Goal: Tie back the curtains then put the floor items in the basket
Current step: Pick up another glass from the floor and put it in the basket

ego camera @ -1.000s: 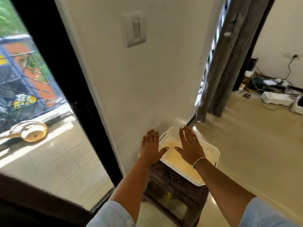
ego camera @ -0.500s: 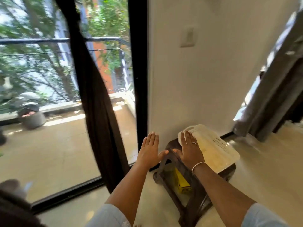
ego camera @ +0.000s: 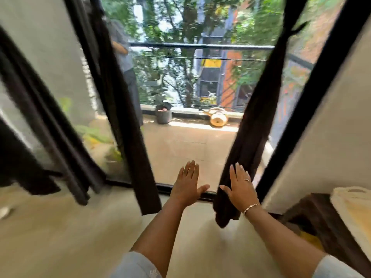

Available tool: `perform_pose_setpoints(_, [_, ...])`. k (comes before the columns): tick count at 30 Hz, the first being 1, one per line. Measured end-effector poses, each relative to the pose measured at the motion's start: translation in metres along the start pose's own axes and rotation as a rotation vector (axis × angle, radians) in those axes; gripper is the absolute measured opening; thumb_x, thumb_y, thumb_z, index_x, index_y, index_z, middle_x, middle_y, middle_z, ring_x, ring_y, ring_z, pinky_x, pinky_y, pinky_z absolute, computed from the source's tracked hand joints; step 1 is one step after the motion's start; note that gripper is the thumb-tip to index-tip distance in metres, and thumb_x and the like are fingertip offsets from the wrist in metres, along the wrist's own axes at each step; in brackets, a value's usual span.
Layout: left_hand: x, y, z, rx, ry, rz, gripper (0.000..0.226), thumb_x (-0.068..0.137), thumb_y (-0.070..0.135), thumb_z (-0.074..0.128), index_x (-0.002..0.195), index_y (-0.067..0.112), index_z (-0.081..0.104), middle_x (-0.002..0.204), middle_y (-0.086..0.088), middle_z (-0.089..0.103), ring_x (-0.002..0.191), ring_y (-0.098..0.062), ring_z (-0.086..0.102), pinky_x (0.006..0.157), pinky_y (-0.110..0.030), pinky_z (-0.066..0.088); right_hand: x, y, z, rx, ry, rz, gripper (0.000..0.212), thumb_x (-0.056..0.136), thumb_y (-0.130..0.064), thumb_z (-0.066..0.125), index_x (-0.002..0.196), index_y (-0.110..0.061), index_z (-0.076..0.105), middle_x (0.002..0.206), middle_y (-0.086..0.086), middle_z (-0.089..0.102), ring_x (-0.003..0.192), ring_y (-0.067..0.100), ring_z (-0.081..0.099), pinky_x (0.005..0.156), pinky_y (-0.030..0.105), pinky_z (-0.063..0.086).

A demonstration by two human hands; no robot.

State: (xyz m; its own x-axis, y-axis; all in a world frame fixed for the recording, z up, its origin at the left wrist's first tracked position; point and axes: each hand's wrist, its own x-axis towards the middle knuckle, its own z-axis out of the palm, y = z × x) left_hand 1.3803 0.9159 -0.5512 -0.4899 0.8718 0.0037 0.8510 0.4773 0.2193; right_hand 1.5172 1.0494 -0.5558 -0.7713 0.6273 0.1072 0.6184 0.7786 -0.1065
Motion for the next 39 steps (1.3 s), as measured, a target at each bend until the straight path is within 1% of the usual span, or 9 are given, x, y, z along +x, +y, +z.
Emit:
perform_pose_setpoints(6, [-0.092,-0.164,-0.035,0.113,0.016,-0.209,0.08,0.093,0.056,0.027,0.147,0.004,-0.002,0.157,-0.013,-0.006,0.145,-0.024,-0.008,0.117,-0.036,-0.006,0.014,-0.174,0.031,0.093,-0.055,-0.154,0.076,0.095,-0.046,0.037,0.148,-0.008,-0.002,0.156,0.016,-0.006,0.145,0.029,-0.004,0.118,0.037,-0.001])
perform_pose_setpoints(10, [-0.155,-0.257,-0.05,0.101,0.021,-0.34,0.08,0.093,0.056,0.027,0.147,0.006,-0.003,0.157,-0.012,-0.007,0.145,-0.023,-0.009,0.117,-0.036,-0.006,0.014,-0.288,0.051,0.15,-0.044,-0.246,0.075,0.094,-0.048,0.038,0.148,-0.008,0.005,0.156,0.016,0.001,0.145,0.03,0.001,0.117,0.036,0.0])
perform_pose_setpoints(13, [-0.204,-0.31,-0.058,0.102,0.013,-0.432,0.08,0.093,0.056,0.028,0.147,0.006,-0.002,0.157,-0.012,-0.006,0.145,-0.022,-0.008,0.117,-0.035,-0.005,0.009,-0.362,0.061,0.169,-0.096,-0.345,0.076,0.094,-0.048,0.039,0.148,-0.008,0.004,0.156,0.016,0.0,0.145,0.03,0.0,0.117,0.037,0.001])
perform_pose_setpoints(15, [-0.231,-0.341,-0.061,0.083,0.021,-0.491,0.08,0.093,0.057,0.028,0.148,0.008,-0.003,0.157,-0.011,-0.006,0.145,-0.021,-0.008,0.117,-0.034,-0.005,0.008,-0.402,0.066,0.155,-0.094,-0.411,0.075,0.094,-0.049,0.037,0.148,-0.008,0.003,0.157,0.015,0.0,0.145,0.029,-0.002,0.117,0.037,0.0])
perform_pose_setpoints(18, [-0.264,-0.383,-0.067,0.021,0.044,-0.591,0.079,0.093,0.056,0.029,0.148,0.009,-0.004,0.157,-0.009,-0.008,0.145,-0.021,-0.01,0.116,-0.034,-0.006,0.011,-0.456,0.072,0.115,-0.08,-0.525,0.075,0.095,-0.049,0.035,0.148,-0.008,0.002,0.157,0.015,0.0,0.145,0.027,-0.003,0.117,0.036,-0.002])
perform_pose_setpoints(23, [-0.306,-0.443,-0.073,-0.029,0.072,-0.737,0.079,0.093,0.055,0.031,0.148,0.01,-0.003,0.158,-0.008,-0.007,0.145,-0.021,-0.009,0.116,-0.033,-0.006,0.022,-0.543,0.085,0.112,-0.125,-0.661,0.074,0.095,-0.047,0.035,0.148,-0.008,0.001,0.157,0.016,-0.001,0.145,0.028,-0.003,0.118,0.037,-0.001])
perform_pose_setpoints(28, [-0.328,-0.518,-0.085,-0.01,0.043,-0.844,0.079,0.093,0.055,0.031,0.148,0.01,-0.003,0.158,-0.008,-0.007,0.145,-0.021,-0.008,0.116,-0.034,-0.005,0.041,-0.626,0.112,0.118,-0.177,-0.76,0.073,0.095,-0.048,0.033,0.148,-0.009,0.001,0.157,0.013,-0.002,0.145,0.026,-0.005,0.117,0.037,-0.003])
perform_pose_setpoints(34, [-0.319,-0.617,-0.119,0.068,-0.017,-0.863,0.078,0.094,0.054,0.029,0.147,0.008,-0.005,0.157,-0.01,-0.008,0.145,-0.023,-0.008,0.118,-0.036,-0.003,0.098,-0.724,0.13,0.103,-0.169,-0.858,0.072,0.096,-0.046,0.034,0.148,-0.008,0.002,0.157,0.014,-0.002,0.145,0.028,-0.005,0.116,0.037,-0.005])
perform_pose_setpoints(39, [-0.294,-0.688,-0.142,0.042,-0.028,-0.862,0.078,0.094,0.053,0.03,0.147,0.009,-0.006,0.157,-0.009,-0.009,0.145,-0.022,-0.009,0.119,-0.037,-0.001,0.143,-0.789,0.136,0.102,-0.18,-0.901,0.073,0.095,-0.048,0.036,0.148,-0.009,0.004,0.157,0.013,0.002,0.145,0.028,-0.002,0.117,0.036,-0.002])
